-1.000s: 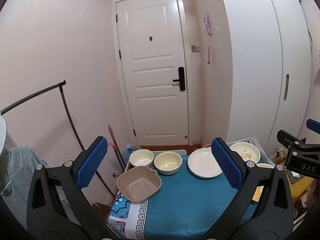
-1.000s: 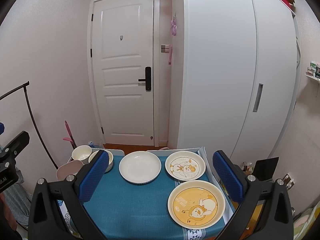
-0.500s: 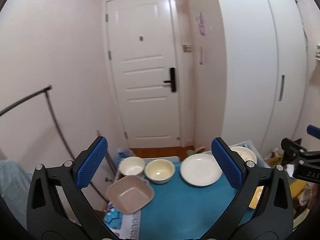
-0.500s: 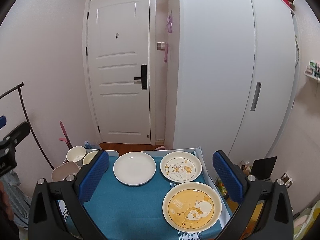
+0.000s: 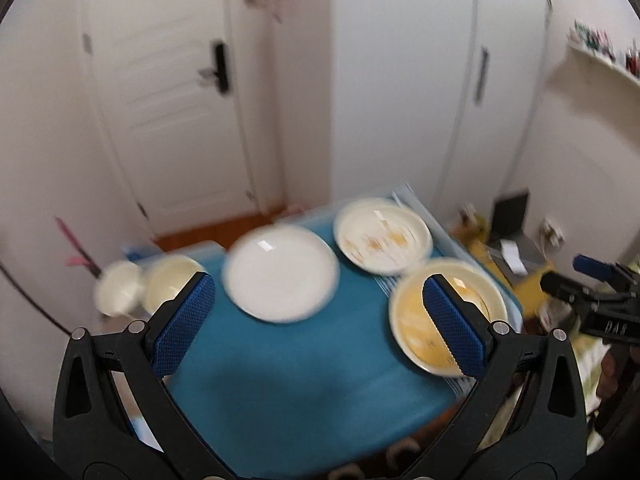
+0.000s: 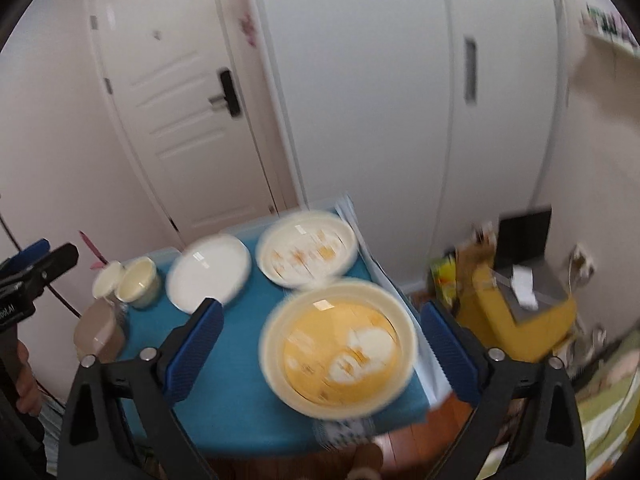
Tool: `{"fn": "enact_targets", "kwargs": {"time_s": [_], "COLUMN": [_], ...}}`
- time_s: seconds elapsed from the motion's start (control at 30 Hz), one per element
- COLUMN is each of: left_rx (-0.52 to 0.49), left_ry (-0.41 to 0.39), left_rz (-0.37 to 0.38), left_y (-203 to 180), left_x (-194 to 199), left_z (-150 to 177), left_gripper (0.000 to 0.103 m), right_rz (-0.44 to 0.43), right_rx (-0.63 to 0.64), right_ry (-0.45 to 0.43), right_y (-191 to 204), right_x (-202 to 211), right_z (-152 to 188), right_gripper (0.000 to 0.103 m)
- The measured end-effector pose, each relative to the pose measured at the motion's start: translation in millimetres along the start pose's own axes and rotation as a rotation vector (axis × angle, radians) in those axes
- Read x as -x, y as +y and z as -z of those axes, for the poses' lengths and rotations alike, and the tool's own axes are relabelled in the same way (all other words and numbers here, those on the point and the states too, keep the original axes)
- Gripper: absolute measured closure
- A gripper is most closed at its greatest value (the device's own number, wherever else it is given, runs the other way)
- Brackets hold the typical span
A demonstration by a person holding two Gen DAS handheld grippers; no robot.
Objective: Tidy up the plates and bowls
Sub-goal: 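Move the right tool to the large yellow duck plate and grip its rim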
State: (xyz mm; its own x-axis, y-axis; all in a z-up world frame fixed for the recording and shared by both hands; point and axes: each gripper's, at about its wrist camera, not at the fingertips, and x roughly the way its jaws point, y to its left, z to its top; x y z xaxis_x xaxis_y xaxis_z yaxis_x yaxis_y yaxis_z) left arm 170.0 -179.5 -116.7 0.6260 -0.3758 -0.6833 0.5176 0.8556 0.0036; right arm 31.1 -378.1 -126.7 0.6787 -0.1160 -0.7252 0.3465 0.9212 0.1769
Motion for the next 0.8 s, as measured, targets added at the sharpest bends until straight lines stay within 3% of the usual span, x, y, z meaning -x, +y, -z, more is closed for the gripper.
{"fn": "enact_targets", "kwargs": {"time_s": [0.23,0.47,0.63,0.8], "left_rx": [0.050,0.136,0.183,0.191], "left_ry": [0.253,0.391,0.449,0.473], "left_rz": [0.072,0.059,0.074,0.083], "left_y": [-51,-67,-70,-73], "left_x": [-99,-165,-197,-208], "left_z": [40,82,102,105], "left_gripper": [0.000,0.008,0.016,0.039], "right_rz": [-0.110,-0.250,-0.319,-0.374], "right_rx": [-0.017,0.036,0.045,0.055], "right_ry": [0.210,0.417,0.463,0.466], "right_y": [-67,-104,-120,-126], "right_x": [-64,-135,-160,-175], "right_z": [16,32,30,22], "right_gripper": [0.024,0.046,0.058,0.070]}}
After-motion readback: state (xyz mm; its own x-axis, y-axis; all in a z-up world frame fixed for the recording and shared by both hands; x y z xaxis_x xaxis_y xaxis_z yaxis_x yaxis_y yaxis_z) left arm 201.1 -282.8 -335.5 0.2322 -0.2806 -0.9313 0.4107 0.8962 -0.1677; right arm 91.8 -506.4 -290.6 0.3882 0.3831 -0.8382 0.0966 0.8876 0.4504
